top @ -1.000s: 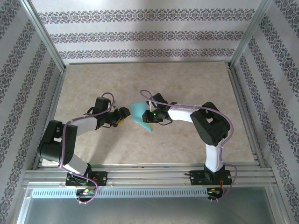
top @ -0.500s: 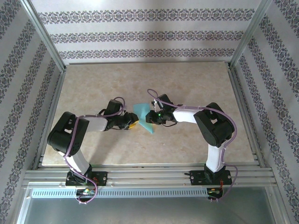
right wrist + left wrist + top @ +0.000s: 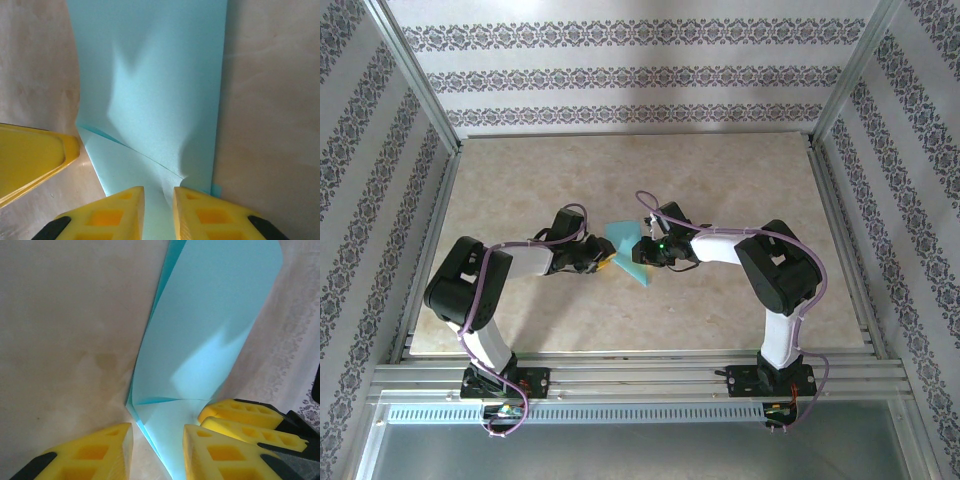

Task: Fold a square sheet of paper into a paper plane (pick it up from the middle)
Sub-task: Fourth fold the wing at the center of the table.

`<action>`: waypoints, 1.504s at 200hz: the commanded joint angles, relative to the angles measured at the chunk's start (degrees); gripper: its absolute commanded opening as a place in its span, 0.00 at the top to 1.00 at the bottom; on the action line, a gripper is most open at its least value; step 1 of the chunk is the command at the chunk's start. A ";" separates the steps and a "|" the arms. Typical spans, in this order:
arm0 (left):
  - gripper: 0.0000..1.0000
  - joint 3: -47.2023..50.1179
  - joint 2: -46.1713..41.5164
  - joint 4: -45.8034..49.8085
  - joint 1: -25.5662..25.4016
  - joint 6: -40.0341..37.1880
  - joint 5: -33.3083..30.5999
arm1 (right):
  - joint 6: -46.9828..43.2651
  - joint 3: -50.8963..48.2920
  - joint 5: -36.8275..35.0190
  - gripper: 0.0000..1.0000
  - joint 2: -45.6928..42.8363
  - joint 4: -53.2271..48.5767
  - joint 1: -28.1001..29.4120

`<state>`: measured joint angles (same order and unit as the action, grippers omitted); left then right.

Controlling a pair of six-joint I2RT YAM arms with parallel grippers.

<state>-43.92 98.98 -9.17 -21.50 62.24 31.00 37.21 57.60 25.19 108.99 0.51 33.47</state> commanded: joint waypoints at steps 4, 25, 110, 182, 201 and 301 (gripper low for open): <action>0.67 -2.56 1.53 3.73 -1.19 0.17 -1.69 | -0.22 -1.88 -0.08 0.74 1.27 -2.36 -0.34; 0.67 -3.65 2.52 4.20 -1.42 -0.10 -1.89 | -0.29 -1.88 -0.05 0.74 1.40 -2.28 -0.38; 0.67 -3.70 0.80 8.49 -1.68 -1.19 -4.59 | -0.78 -2.04 -0.10 0.75 1.66 -2.44 -0.51; 0.75 -4.30 1.84 3.72 -1.73 -0.70 -1.56 | -1.09 -1.90 0.03 0.76 2.54 -2.90 -0.60; 0.76 -4.67 1.63 4.14 -1.71 -1.52 -1.46 | -1.09 -1.89 0.03 0.76 2.72 -2.94 -0.60; 0.76 -3.62 1.98 -2.34 -1.71 -3.40 1.55 | -1.35 -1.66 0.21 0.77 3.57 -3.06 -0.61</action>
<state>-47.66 100.90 -7.64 -22.55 61.49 30.72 37.15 57.45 26.02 109.34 0.91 33.10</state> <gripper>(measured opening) 0.238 0.234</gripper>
